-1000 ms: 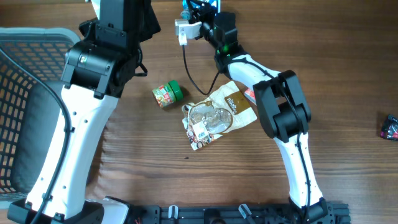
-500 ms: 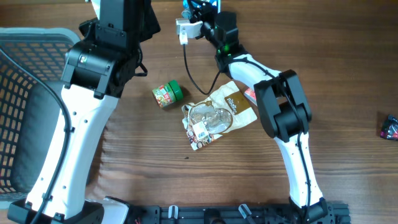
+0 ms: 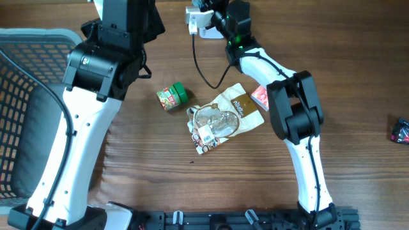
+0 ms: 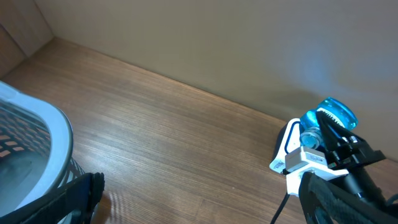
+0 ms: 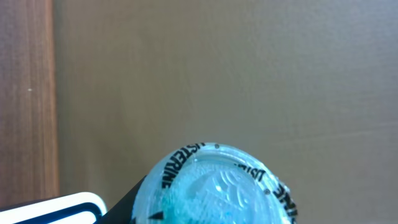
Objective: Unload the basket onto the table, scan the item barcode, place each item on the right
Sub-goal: 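Hold the mouthwash bottle in front of the scanner window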
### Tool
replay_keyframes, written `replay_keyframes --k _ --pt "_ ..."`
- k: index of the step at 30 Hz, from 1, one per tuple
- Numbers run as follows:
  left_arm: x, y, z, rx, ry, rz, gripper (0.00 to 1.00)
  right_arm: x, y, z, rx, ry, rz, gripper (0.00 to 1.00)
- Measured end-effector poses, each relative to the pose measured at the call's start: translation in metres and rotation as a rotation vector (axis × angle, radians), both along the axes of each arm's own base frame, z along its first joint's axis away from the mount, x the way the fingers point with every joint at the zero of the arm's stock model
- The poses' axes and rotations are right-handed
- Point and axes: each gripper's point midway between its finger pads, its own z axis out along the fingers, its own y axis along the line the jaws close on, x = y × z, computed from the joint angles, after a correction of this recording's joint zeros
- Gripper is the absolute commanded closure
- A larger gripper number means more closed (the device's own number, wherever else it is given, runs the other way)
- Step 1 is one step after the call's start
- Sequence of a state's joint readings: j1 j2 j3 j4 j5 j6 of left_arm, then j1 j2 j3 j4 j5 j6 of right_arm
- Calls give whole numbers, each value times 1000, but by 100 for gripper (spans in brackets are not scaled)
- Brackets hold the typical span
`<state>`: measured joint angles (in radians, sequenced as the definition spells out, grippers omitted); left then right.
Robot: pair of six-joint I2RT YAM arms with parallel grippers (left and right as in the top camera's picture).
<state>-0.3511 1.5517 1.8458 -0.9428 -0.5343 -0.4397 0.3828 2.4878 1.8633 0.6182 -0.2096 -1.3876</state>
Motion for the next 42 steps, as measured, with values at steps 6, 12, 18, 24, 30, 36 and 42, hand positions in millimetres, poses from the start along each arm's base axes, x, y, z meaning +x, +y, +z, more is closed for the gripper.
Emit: replay_keyframes --k 6,12,18,24,30,36,42 --pt "0 0 0 0 0 0 0 -1 0 -13 -15 54 0 87" --pt "0 0 0 0 0 0 0 -1 1 -18 -5 83 0 88" --pt "0 0 0 0 0 0 0 -6 11 -20 8 104 11 88" --pt "0 0 0 0 0 0 0 -11 22 -20 13 108 25 89" --pt "0 0 0 0 0 0 0 -13 25 -20 13 108 23 90" --pt "0 0 0 0 0 0 0 -9 19 -19 13 103 1 90" --pt "0 0 0 0 0 0 0 -2 6 -15 17 85 -26 91"
